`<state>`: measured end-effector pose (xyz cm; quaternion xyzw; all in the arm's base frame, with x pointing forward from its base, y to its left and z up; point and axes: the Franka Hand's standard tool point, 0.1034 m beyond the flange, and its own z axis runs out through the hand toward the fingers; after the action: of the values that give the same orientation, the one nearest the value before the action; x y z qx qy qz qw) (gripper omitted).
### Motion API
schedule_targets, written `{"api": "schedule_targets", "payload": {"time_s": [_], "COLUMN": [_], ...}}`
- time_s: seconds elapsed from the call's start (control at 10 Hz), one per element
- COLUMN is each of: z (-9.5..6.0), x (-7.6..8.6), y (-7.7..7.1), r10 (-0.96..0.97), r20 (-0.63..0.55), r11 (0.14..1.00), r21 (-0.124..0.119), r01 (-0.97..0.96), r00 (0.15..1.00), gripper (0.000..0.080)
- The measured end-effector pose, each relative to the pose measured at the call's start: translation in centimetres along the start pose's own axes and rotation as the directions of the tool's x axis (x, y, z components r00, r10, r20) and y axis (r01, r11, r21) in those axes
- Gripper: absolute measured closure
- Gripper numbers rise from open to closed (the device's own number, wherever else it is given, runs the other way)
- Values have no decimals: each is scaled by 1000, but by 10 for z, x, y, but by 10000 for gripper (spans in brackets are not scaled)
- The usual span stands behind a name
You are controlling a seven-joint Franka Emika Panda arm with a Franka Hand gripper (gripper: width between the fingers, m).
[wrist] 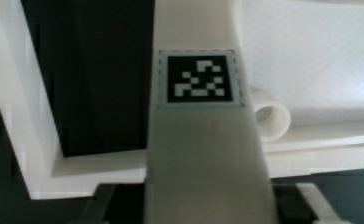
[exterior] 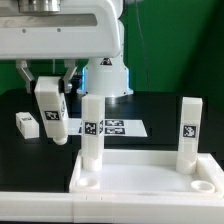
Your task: Assemble desk
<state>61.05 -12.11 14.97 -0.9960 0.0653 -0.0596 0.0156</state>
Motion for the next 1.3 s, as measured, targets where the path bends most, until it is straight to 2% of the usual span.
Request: {"api": "schedule_targets", "payload": {"time_s": [0.1,0.2,0.3,0.4,0.5,0.8,0.9,1.0,1.1,1.2,1.3], "z": [-1,-5,-11,-12,-10,-9,-8,-5,-3,-1,-2], "x": [5,10,22,25,24,24,23,20,20,22,24], "y": [1,-10,-26,-40,-55,-55,-59,-76,-107,-132,-138], "r10": [-7,-23,-47,-59,-53,-57,-51,-55,-42,-60,-69], "r20": [-93,-145,-234,-265,-243,-242,-253,-269,-272,-273,-277], "r11": [1000,999,998,998,998,998,999,998,999,998,997], "r21": [-26,-32,-50,-51,-30,-32,-31,-23,2,15,16], "r01": [5,18,36,48,47,50,44,51,44,66,76], "r00": [996,989,971,962,969,969,966,962,961,960,958], "gripper": [509,509,509,509,509,509,509,509,509,509,509]}}
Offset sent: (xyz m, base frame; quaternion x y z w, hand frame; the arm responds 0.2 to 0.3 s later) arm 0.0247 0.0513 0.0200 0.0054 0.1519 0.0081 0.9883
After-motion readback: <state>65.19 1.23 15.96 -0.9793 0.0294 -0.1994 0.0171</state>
